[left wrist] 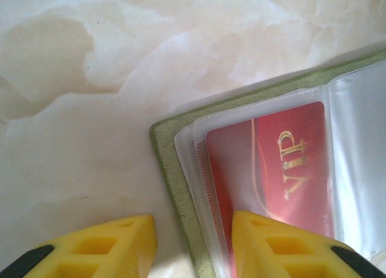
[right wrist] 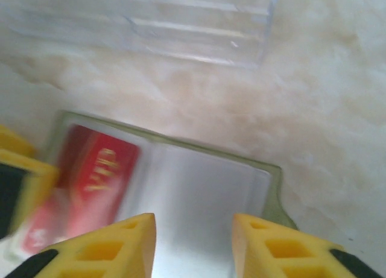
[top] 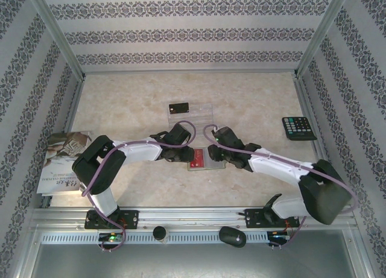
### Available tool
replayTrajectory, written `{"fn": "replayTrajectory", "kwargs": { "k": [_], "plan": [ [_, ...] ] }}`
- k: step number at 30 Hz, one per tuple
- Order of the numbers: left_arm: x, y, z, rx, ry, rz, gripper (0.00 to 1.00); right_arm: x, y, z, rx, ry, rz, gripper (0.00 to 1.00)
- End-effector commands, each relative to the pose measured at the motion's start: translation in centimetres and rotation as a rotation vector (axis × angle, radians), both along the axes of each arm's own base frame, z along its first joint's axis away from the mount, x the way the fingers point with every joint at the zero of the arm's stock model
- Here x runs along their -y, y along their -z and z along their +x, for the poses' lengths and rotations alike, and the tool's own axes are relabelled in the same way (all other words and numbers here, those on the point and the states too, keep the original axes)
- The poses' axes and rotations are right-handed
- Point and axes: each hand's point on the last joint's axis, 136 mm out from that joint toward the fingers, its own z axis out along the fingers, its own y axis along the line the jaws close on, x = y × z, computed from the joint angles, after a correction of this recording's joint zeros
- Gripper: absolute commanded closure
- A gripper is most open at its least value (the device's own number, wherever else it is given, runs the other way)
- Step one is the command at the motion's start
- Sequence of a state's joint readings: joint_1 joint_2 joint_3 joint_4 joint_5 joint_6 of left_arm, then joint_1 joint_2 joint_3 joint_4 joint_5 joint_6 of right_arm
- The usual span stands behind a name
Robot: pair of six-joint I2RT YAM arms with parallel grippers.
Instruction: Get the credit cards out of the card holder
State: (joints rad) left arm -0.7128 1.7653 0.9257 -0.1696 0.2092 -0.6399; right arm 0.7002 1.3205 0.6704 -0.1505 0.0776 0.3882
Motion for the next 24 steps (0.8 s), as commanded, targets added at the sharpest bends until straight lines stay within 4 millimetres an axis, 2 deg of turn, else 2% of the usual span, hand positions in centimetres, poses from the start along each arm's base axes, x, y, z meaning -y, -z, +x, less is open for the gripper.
{"fn": "replayTrajectory", "kwargs": {
  "k": [1,5,9,11,15,24],
  "plan": [
    [-0.1,4.5,-1.3,-0.065,0.013,0.014,0.56,-2.5,-0.8,-0.9,-0.052,-0.095,0.104,0.65],
    [0.3,3.8,-1.1,-0.041,0.022,-0.018,0.50,-4.4,-0.2,-1.9,-0.133,-0.147,0.166,0.67],
    [0.5,3.6,-1.1,-0.036,0.032,-0.029,0.48,-4.3,1.2,-2.0,-0.181,-0.128,0.164,0.69],
    [0.6,3.9,-1.2,-0.050,0.037,-0.027,0.52,-4.4,2.0,-2.1,-0.214,-0.125,0.174,0.70],
    [0.6,4.9,-1.3,-0.080,0.030,-0.007,0.68,-4.9,3.1,-2.1,-0.258,-0.132,0.203,0.76],
    [0.4,5.7,-1.6,-0.102,0.030,0.008,0.73,-4.5,4.0,-1.1,-0.304,-0.075,0.262,0.83]
  ]
}}
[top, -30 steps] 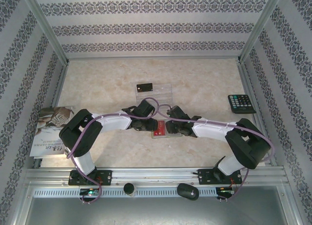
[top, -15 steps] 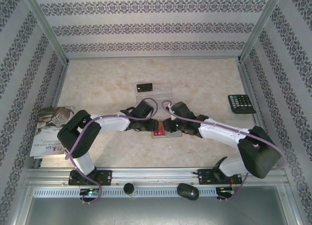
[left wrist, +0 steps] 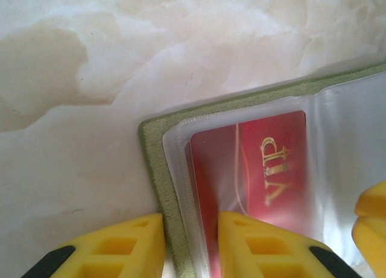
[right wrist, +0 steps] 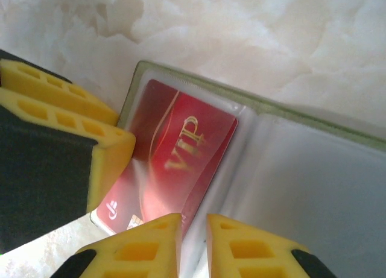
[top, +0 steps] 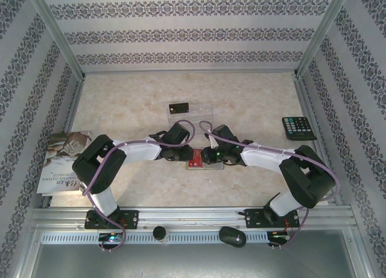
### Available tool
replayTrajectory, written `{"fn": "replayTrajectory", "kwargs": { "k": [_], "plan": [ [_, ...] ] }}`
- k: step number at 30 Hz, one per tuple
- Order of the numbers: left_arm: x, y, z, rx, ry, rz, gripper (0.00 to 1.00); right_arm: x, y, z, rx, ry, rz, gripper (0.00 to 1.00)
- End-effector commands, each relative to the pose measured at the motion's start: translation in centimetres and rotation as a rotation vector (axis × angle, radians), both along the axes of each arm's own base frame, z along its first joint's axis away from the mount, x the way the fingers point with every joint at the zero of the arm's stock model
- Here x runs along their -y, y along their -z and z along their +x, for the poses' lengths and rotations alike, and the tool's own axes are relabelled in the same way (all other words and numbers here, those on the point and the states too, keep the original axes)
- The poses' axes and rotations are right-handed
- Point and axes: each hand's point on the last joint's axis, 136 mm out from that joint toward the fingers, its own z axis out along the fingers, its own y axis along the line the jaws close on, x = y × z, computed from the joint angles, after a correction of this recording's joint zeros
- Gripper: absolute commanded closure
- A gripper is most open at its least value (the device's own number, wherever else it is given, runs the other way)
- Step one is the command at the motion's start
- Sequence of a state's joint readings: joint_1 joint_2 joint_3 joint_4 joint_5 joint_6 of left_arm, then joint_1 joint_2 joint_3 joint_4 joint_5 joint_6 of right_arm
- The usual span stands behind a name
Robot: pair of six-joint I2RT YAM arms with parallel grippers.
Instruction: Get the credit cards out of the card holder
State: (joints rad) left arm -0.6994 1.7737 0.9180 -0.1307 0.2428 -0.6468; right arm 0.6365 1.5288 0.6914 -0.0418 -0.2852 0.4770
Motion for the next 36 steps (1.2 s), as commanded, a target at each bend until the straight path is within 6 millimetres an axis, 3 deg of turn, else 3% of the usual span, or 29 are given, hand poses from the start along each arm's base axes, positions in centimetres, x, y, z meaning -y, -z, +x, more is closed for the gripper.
{"fn": "replayTrajectory", "kwargs": {
  "k": [1,17,25,33,36],
  "plan": [
    [0.0,5.6,-1.9,-0.097,0.036,0.046,0.74,-0.5,0.2,0.4,-0.036,0.026,0.050,0.84],
    [-0.2,5.6,-2.1,-0.095,0.025,0.042,0.75,0.6,2.4,0.7,-0.157,0.176,0.083,0.85],
    [-0.1,5.7,-2.2,-0.103,0.027,0.033,0.75,0.7,3.0,0.5,-0.181,0.184,0.074,0.78],
    [0.3,5.6,-2.3,-0.107,0.032,0.018,0.75,0.4,3.8,0.7,-0.194,0.182,0.071,0.76],
    [0.4,5.8,-2.4,-0.115,0.035,0.015,0.75,0.2,4.0,0.6,-0.203,0.174,0.075,0.71]
  ]
}}
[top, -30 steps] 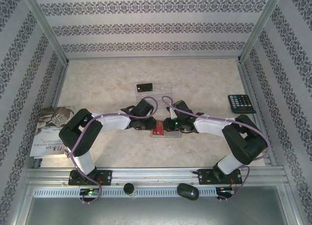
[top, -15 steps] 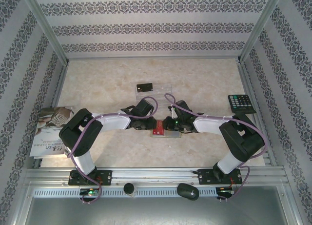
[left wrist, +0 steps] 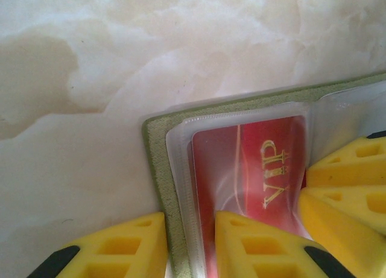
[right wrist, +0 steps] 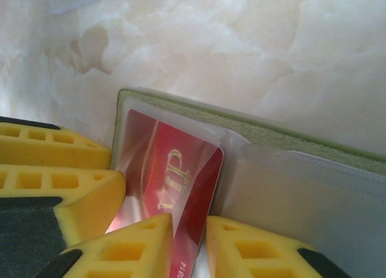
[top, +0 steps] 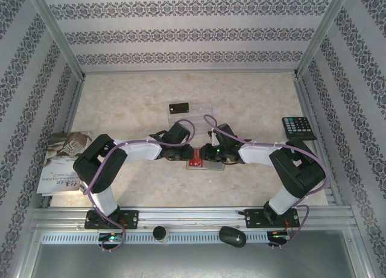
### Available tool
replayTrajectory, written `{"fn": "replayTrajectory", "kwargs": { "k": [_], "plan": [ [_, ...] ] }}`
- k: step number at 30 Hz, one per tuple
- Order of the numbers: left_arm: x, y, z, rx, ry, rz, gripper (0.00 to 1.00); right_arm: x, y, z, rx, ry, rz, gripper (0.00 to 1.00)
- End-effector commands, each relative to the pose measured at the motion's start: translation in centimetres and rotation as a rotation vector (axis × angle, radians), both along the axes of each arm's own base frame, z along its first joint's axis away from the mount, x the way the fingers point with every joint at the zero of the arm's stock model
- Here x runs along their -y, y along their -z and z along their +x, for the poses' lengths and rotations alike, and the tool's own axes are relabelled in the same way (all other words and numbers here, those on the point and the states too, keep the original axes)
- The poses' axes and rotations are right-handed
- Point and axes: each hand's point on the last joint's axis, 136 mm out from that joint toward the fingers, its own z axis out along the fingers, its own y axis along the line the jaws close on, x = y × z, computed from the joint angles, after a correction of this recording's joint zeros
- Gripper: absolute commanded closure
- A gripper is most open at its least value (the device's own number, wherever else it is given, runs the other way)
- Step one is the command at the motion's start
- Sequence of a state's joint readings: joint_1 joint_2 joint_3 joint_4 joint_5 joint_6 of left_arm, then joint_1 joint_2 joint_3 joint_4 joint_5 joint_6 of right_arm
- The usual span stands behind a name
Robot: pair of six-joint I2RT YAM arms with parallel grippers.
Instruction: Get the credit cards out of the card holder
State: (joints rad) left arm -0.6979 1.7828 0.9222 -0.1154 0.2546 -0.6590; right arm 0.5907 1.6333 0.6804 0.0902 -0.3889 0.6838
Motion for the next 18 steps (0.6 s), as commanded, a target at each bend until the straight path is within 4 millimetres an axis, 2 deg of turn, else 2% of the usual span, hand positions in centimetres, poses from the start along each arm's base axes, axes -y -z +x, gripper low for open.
{"fn": "replayTrajectory", "kwargs": {
  "k": [1,9,14,18],
  "plan": [
    [0.1,5.9,-2.6,-0.112,0.042,0.032,0.75,0.9,2.4,-0.4,-0.055,0.020,-0.054,0.70],
    [0.3,5.8,-2.7,-0.111,0.047,0.030,0.75,0.9,2.2,-0.2,-0.038,0.028,-0.048,0.86],
    [-0.1,5.7,-2.6,-0.103,0.039,0.041,0.75,1.3,2.0,-0.1,-0.025,0.039,-0.053,1.00],
    [-0.5,5.6,-2.6,-0.096,0.029,0.052,0.71,2.5,1.4,-0.1,0.015,0.055,-0.096,1.00]
  ]
}}
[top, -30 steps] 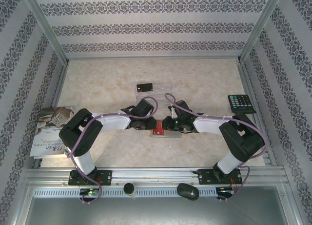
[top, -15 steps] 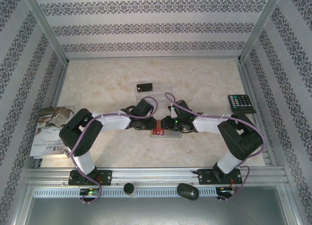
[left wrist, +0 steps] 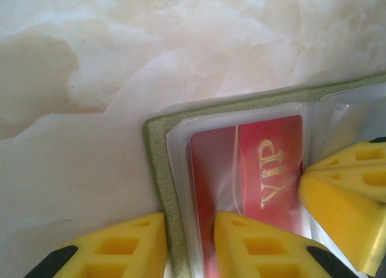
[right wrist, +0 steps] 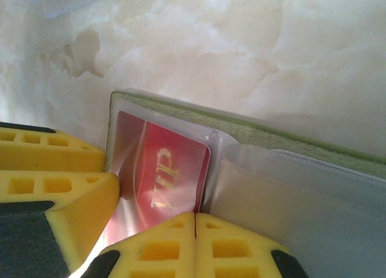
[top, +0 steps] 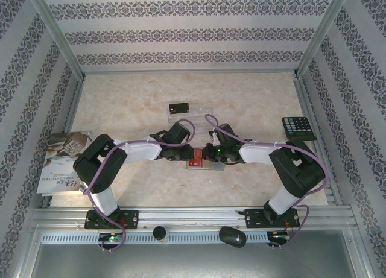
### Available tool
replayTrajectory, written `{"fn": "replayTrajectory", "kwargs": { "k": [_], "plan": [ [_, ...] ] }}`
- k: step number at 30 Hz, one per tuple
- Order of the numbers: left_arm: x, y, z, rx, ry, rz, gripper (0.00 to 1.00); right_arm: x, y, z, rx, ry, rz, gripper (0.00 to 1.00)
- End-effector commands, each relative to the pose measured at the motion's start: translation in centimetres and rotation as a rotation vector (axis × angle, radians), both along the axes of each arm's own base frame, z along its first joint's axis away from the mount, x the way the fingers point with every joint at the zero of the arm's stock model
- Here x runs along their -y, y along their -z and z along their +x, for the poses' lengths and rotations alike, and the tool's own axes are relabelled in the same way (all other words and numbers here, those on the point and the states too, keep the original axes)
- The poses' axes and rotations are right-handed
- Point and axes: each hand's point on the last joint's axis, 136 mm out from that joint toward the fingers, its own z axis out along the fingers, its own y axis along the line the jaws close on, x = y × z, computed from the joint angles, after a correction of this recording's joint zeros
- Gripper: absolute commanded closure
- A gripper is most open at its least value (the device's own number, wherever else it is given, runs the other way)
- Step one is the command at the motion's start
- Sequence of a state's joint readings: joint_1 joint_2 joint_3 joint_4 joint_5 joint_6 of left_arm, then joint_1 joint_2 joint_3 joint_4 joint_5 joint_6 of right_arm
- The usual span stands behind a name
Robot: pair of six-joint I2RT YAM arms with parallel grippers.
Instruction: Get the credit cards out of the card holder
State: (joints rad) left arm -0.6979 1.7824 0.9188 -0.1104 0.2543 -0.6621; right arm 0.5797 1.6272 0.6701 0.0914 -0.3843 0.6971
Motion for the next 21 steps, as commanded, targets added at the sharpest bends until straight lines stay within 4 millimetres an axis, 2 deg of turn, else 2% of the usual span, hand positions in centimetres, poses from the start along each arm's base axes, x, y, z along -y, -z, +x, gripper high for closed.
{"fn": "replayTrajectory", "kwargs": {
  "k": [1,8,10,12,17,21],
  "plan": [
    [-0.4,5.5,-2.6,-0.095,0.030,0.052,0.70,2.4,1.2,-0.2,0.031,0.036,-0.114,1.00],
    [-0.5,5.5,-2.6,-0.095,0.027,0.050,0.68,4.9,0.7,-0.7,0.080,0.052,-0.223,1.00],
    [-0.5,5.5,-2.6,-0.097,0.028,0.050,0.68,4.9,0.3,-0.7,0.093,0.040,-0.226,1.00],
    [-0.5,5.5,-2.6,-0.095,0.028,0.049,0.68,4.0,-0.7,-0.6,0.119,0.008,-0.190,0.99],
    [-0.5,4.0,-2.1,-0.043,0.032,0.037,0.60,2.5,-2.3,-0.7,0.235,-0.101,-0.276,0.71],
    [-1.4,2.2,-1.3,0.038,0.008,0.059,0.57,2.3,-2.5,-0.6,0.272,-0.113,-0.297,0.65]
  ]
}}
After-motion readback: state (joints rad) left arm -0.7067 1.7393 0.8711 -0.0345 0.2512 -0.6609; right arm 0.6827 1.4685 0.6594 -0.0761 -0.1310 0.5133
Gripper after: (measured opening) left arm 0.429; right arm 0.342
